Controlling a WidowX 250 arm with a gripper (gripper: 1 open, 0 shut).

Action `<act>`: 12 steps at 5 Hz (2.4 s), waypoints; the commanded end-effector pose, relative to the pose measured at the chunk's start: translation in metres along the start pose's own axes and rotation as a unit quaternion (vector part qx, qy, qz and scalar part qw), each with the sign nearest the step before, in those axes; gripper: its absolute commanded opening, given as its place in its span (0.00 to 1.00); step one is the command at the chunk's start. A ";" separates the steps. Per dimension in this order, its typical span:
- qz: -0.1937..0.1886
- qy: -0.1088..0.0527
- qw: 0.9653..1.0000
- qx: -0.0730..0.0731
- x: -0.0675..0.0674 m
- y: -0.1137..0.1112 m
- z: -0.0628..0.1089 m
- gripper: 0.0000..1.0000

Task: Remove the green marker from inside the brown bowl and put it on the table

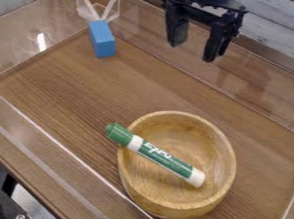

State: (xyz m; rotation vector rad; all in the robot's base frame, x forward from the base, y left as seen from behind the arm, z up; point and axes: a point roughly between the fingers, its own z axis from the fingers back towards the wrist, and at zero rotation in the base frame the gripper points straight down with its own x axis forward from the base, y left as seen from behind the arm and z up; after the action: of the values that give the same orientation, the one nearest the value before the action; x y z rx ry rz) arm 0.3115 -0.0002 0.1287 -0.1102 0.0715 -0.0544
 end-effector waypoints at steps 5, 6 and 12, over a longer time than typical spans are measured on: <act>-0.024 -0.049 0.998 -0.008 -0.010 -0.003 0.027 1.00; -0.026 -0.051 0.998 -0.009 -0.009 -0.003 0.028 1.00; -0.036 -0.063 0.997 -0.015 -0.003 0.000 0.032 1.00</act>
State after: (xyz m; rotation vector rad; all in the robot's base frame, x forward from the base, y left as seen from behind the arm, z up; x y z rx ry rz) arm 0.3033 -0.0017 0.1348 -0.1586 0.0400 -0.1117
